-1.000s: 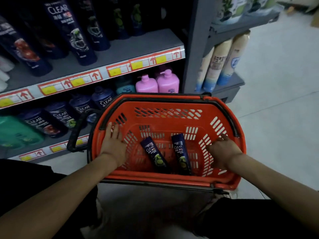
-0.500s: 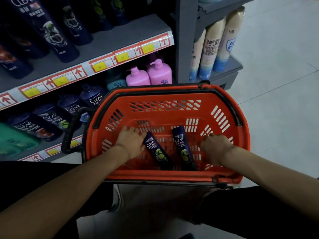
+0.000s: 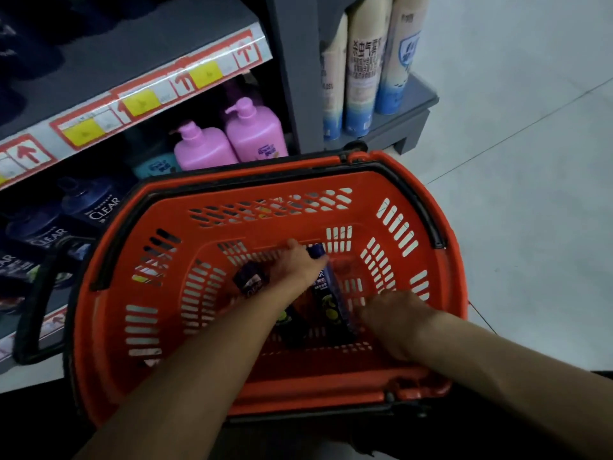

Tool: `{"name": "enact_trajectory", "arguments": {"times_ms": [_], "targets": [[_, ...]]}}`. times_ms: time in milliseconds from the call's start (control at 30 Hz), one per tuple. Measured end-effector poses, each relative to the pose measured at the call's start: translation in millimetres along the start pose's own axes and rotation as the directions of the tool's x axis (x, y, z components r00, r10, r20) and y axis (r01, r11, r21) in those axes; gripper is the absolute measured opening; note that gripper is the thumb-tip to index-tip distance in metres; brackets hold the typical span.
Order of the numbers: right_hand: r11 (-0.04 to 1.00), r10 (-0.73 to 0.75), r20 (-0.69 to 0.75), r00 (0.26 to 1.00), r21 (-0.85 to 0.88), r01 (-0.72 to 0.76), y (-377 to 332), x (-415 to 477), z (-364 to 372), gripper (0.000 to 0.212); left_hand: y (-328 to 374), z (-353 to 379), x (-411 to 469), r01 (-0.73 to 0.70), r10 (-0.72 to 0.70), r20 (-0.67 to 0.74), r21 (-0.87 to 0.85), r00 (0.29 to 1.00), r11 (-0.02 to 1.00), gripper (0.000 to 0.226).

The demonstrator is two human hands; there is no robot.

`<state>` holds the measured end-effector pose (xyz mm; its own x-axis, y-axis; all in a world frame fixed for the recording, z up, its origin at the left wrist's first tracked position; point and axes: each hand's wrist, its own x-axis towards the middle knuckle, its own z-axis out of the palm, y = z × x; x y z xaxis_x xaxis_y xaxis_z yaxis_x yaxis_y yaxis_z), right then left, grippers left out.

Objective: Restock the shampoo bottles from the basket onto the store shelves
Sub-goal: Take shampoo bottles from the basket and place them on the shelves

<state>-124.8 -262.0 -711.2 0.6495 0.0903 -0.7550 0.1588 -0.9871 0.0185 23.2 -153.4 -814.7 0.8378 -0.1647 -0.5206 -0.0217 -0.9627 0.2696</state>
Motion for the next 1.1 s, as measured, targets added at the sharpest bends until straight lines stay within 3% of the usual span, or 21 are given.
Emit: {"name": "enact_trajectory", "arguments": {"times_ms": [133,267,700,767,867,1000,1100], "targets": [[1.000,-0.014,-0.058,0.998,0.010,0.015,0,-2,5,0.042,21,23,10,0.202,-0.193,0.059,-0.304,0.979,0.931,0.081],[1.000,-0.027,-0.066,0.997,0.014,0.028,2,0,7,0.043,24,36,17,0.339,-0.309,0.142,-0.449,0.941,0.827,0.070],[1.000,0.003,-0.061,0.998,-0.018,-0.004,3,-6,5,0.040,15,18,-10,0.407,-0.379,0.187,-0.629,0.906,0.663,0.080],[0.999,0.022,-0.027,0.999,-0.039,-0.023,1,-9,-3,0.046,11,10,-22,0.389,-0.379,0.159,-0.632,0.912,0.670,0.079],[0.998,0.062,-0.038,0.997,-0.019,-0.063,-3,-13,-20,0.050,9,-15,-52,0.262,-0.334,-0.002,-0.613,0.943,0.745,0.090],[0.983,0.151,-0.167,0.974,0.133,-0.130,-10,-13,-54,0.055,2,-64,-84,0.053,-0.212,-0.176,-0.635,0.961,0.771,0.102],[0.948,0.230,-0.312,0.922,0.284,-0.140,-19,-18,-81,0.078,-7,-111,-108,-0.069,-0.167,-0.274,-0.681,0.947,0.729,0.080]]}}
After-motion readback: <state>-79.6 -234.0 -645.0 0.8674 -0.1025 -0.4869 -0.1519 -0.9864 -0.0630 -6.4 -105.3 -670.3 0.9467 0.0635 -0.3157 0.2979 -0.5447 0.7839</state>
